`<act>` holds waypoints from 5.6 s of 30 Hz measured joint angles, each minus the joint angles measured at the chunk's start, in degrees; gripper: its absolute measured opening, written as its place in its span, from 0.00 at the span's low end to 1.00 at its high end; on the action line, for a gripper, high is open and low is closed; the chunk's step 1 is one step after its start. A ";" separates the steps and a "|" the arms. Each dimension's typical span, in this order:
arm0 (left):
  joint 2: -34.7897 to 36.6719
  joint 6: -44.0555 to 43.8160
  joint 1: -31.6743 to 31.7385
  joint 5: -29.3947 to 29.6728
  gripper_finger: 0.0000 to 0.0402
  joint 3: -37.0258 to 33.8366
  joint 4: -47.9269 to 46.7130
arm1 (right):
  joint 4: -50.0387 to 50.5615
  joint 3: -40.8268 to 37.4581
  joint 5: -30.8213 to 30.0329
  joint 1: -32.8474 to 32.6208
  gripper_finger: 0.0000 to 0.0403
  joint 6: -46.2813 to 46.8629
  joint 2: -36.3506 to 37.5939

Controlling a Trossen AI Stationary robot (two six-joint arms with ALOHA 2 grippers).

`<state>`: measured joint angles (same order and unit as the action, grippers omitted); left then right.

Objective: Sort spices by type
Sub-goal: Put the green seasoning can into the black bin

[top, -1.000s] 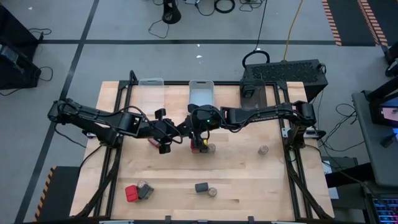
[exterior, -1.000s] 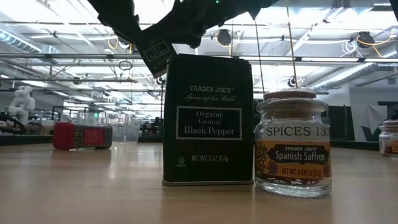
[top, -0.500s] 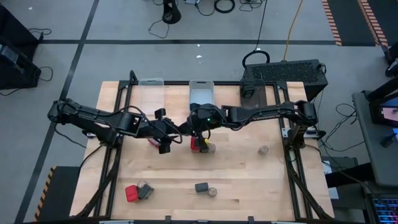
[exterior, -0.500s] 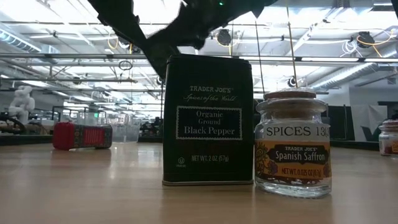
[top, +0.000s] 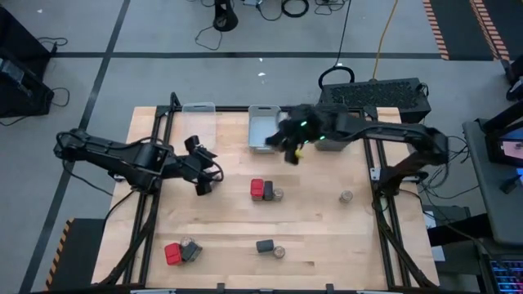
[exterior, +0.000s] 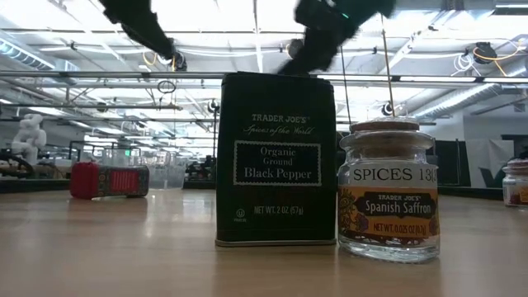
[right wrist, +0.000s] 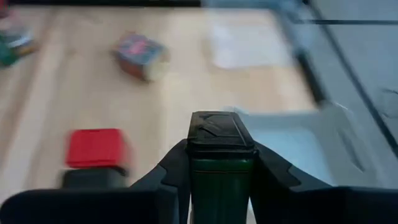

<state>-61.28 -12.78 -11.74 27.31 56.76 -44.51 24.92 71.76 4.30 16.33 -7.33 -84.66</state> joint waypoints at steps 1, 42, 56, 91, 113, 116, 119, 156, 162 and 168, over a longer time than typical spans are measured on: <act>0.49 -0.02 -0.37 0.35 0.63 -0.68 0.07 | -0.81 -2.75 -0.14 1.92 0.24 0.35 2.37; 7.96 0.05 -1.43 4.26 0.63 -11.24 9.57 | -5.99 -26.09 14.15 40.24 0.25 -17.42 6.08; 7.96 -0.02 -1.43 4.28 0.63 -11.24 9.66 | -7.09 -26.09 14.07 40.22 0.30 -18.66 5.77; 7.96 -0.23 -1.43 4.35 0.63 -11.22 9.70 | -6.83 -26.05 14.05 40.19 0.40 -19.65 5.77; 7.93 1.38 -1.43 4.32 0.63 -11.20 10.07 | 20.68 -5.20 -5.68 37.57 0.30 6.11 7.97; 7.93 2.84 -1.43 4.30 0.63 -11.20 11.15 | 25.13 -5.11 -8.08 37.56 0.20 11.00 7.89; 7.93 3.10 -1.43 4.30 0.63 -11.20 11.23 | 28.66 -5.11 -10.11 37.49 0.06 12.40 7.38; 7.93 4.22 -1.43 2.90 0.63 -11.20 11.04 | 27.41 -10.09 -10.01 37.18 0.00 14.98 -2.45; 7.93 4.21 -1.42 2.89 0.63 -11.20 11.04 | 25.80 -10.09 -9.07 36.81 0.00 14.30 -2.45; 7.93 4.12 -1.43 2.90 0.63 -11.20 11.04 | 24.56 -10.09 -8.00 36.81 0.00 13.97 -2.45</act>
<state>-53.34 -8.66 -13.17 30.21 45.56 -33.47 49.48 61.67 -3.70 53.15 6.63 -87.11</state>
